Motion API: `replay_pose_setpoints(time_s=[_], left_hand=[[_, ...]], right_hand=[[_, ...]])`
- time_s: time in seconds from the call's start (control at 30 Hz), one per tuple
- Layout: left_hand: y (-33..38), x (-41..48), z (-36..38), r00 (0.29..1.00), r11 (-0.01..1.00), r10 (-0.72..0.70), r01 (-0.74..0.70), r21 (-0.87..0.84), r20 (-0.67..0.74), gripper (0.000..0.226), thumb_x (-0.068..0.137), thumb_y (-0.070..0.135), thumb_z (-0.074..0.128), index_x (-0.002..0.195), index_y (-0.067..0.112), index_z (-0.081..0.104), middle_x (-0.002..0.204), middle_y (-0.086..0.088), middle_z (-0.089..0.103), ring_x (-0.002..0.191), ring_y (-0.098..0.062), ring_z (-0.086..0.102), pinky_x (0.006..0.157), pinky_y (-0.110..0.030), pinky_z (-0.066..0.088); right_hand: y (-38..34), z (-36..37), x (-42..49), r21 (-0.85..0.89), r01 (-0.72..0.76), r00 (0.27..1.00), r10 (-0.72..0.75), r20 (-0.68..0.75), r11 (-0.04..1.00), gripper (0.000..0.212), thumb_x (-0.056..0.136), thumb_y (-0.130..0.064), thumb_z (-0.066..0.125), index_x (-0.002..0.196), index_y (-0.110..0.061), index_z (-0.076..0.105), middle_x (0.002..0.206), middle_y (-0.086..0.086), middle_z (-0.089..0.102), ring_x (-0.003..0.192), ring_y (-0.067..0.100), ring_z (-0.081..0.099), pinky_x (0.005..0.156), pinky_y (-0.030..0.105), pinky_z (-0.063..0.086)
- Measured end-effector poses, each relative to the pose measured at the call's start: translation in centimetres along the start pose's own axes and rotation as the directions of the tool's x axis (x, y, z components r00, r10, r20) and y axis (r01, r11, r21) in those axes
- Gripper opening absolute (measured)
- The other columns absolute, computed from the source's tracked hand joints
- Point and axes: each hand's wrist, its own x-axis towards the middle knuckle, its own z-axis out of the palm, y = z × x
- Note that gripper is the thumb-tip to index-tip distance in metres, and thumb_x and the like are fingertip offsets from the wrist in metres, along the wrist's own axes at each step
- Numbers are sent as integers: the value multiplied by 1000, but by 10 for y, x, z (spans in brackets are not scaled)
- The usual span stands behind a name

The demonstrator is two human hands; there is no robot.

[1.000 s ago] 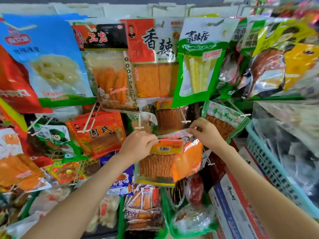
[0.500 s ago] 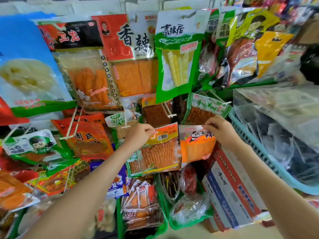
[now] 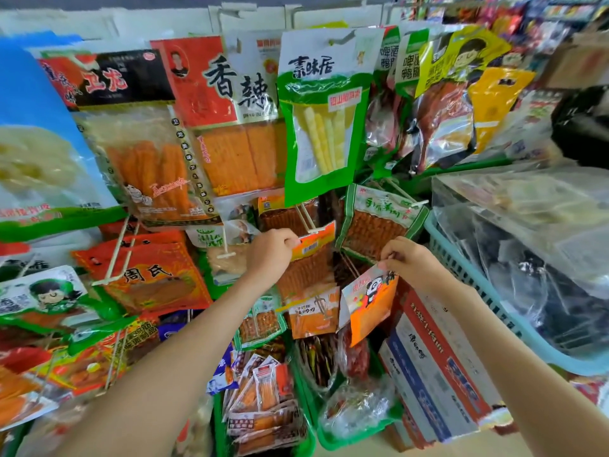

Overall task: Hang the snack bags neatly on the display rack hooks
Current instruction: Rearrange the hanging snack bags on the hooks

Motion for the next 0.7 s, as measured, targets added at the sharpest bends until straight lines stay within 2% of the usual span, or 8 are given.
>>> replay_pose_setpoints(time_s=[0.07, 0.13, 0.23, 0.3, 0.47, 0.53, 0.6, 0.7], left_hand=[[4, 5, 4, 1000, 999, 5, -5, -34, 0, 20, 95, 24, 51, 94, 22, 70, 89, 3, 71, 71, -14, 60, 60, -29, 47], [7, 8, 8, 1000, 998, -4, 4, -62, -5, 20, 95, 26, 51, 96, 21, 70, 88, 1, 71, 69, -15, 57, 54, -25, 41], [11, 15, 12, 1000, 999, 1, -3, -39, -29, 23, 96, 27, 50, 101, 15, 70, 83, -4, 69, 66, -15, 53, 46, -24, 30], [10, 18, 14, 999, 999, 12, -14, -39, -36, 24, 95, 27, 51, 103, 15, 70, 80, -5, 70, 64, -19, 57, 47, -27, 35], [8, 18, 15, 997, 997, 39, -42, -64, -62, 24, 95, 26, 53, 106, 13, 70, 81, -7, 71, 65, -22, 60, 55, -32, 45], [7, 14, 16, 996, 996, 59, -63, -56, -70, 24, 94, 26, 53, 105, 13, 70, 68, 1, 65, 51, -14, 53, 44, -18, 35], [6, 10, 16, 992, 994, 90, -94, -51, -87, 22, 94, 26, 54, 101, 14, 71, 61, 6, 58, 45, -4, 44, 42, -15, 33], [3, 4, 14, 980, 986, 153, -160, -46, -123, 21, 92, 25, 56, 100, 14, 73, 77, -1, 70, 54, -2, 46, 44, -11, 26]], right_hand=[[1, 1, 2, 22, -1, 1000, 1, -6, 1000, 7, 86, -15, 63, 83, -9, 60, 89, 2, 54, 79, 18, 54, 65, 8, 38], [-1, 1, 2, 47, 9, 1000, -9, -12, 999, 7, 86, -14, 63, 83, -9, 60, 89, 1, 54, 78, 17, 53, 66, 10, 39], [-1, 1, 7, 71, 29, 1000, -29, -6, 997, 8, 85, -15, 64, 81, -9, 60, 88, 0, 55, 78, 19, 54, 70, 22, 42], [1, 2, 9, 82, 25, 1000, -25, 3, 996, 8, 84, -15, 65, 80, -10, 61, 88, -1, 55, 78, 18, 55, 71, 27, 43], [6, 0, 16, 101, 2, 1000, -3, 12, 995, 7, 84, -15, 66, 81, -9, 62, 87, -3, 56, 68, -2, 53, 63, 8, 40], [8, -1, 19, 101, -8, 1000, 7, 13, 995, 8, 84, -14, 66, 81, -8, 62, 87, -3, 56, 69, 0, 53, 64, 7, 40], [9, -1, 22, 100, -12, 1000, 10, 23, 995, 8, 83, -14, 66, 80, -7, 62, 85, -6, 56, 69, 0, 53, 64, 7, 40], [8, 3, 28, 99, 0, 998, -6, 55, 995, 8, 83, -14, 67, 79, -10, 62, 85, -7, 55, 69, -2, 54, 64, 11, 42]])
